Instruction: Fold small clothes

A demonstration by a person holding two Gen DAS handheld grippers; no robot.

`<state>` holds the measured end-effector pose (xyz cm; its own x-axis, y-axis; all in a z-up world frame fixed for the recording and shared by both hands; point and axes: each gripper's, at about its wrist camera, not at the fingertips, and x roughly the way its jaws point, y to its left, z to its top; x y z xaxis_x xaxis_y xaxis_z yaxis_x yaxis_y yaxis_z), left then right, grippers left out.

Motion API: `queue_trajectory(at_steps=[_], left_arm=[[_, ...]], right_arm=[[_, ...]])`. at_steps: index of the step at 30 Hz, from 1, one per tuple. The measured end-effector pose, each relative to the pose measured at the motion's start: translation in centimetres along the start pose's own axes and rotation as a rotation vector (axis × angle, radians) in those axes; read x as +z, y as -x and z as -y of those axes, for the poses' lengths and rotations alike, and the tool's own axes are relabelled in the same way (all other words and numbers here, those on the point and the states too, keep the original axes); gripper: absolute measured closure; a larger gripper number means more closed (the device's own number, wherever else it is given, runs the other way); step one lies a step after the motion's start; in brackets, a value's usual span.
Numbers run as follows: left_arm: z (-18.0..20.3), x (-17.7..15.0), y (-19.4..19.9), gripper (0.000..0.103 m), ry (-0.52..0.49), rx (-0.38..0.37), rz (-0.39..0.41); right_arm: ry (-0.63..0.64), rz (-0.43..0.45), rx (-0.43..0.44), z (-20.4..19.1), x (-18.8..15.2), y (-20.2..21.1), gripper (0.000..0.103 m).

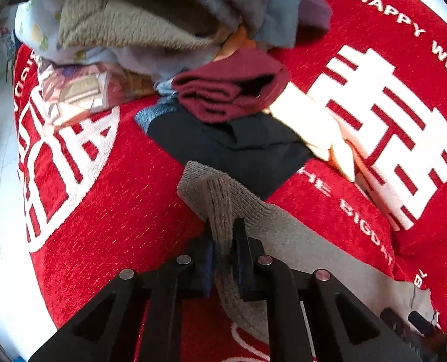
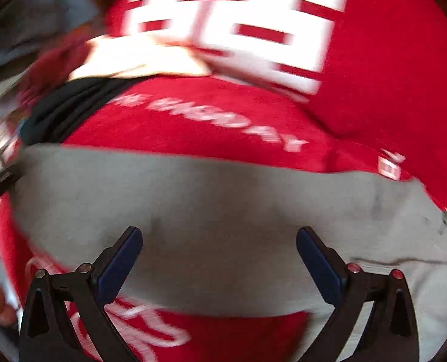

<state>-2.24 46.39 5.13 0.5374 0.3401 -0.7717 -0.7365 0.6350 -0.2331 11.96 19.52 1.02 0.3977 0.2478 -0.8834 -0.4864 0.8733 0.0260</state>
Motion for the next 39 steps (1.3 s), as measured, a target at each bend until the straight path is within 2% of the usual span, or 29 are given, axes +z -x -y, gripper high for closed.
queue_trajectory(at_steps=[3, 5, 8, 10, 12, 14, 15, 18, 21, 24, 29, 33, 37, 39], left_arm=[[0.4, 0.2, 0.6, 0.090, -0.008, -0.005, -0.001], [0.4, 0.4, 1.0, 0.090, -0.010, -0.009, -0.004], [0.6, 0.5, 1.6, 0.090, -0.018, 0.000, -0.005], [0.9, 0.6, 2.0, 0.090, -0.025, 0.016, -0.014], [1.4, 0.6, 2.1, 0.090, -0.030, 0.036, -0.019], [2.1, 0.4, 2.2, 0.090, -0.044, 0.060, -0.026], [2.9, 0.2, 2.4, 0.090, -0.053, 0.069, -0.033], [5.4, -0.5, 3.5, 0.090, -0.097, 0.064, -0.031], [9.8, -1.8, 5.6, 0.090, -0.193, 0.038, -0.010], [15.1, -4.2, 7.8, 0.090, -0.297, 0.003, 0.007], [24.8, -9.1, 11.4, 0.090, -0.463, -0.073, 0.007], [32.7, -13.2, 15.0, 0.090, -0.567, -0.149, 0.001], [39.5, -16.9, 17.7, 0.090, -0.647, -0.219, -0.006], [43.0, -19.6, 18.2, 0.090, -0.695, -0.236, -0.025]], right_arm=[[-0.155, -0.060, -0.093, 4.9, -0.2, -1.9, 0.001], [-0.234, -0.124, -0.095, 5.9, -0.7, -3.7, 0.001], [-0.231, -0.073, -0.106, 4.5, -1.4, -3.0, 0.001], [-0.169, -0.072, -0.019, 2.3, -1.7, -2.2, 0.001], [-0.047, -0.104, 0.109, -0.4, -1.8, -1.2, 0.001], [0.073, -0.165, 0.272, -1.3, -2.2, -0.1, 0.001], [0.093, -0.151, 0.283, -1.0, -2.5, 1.0, 0.001], [0.096, -0.071, 0.217, 2.9, -3.9, 4.6, 0.001], [0.048, -0.015, 0.126, 9.2, -6.0, 7.1, 0.001], [-0.033, 0.005, -0.023, 17.1, -9.8, 10.3, 0.001], [-0.203, 0.007, -0.114, 27.8, -15.4, 13.1, 0.001], [-0.290, 0.027, -0.150, 33.3, -19.0, 15.1, 0.001], [-0.312, 0.063, -0.179, 36.8, -21.0, 16.9, 0.001], [-0.310, 0.070, -0.191, 36.9, -20.9, 16.6, 0.001]])
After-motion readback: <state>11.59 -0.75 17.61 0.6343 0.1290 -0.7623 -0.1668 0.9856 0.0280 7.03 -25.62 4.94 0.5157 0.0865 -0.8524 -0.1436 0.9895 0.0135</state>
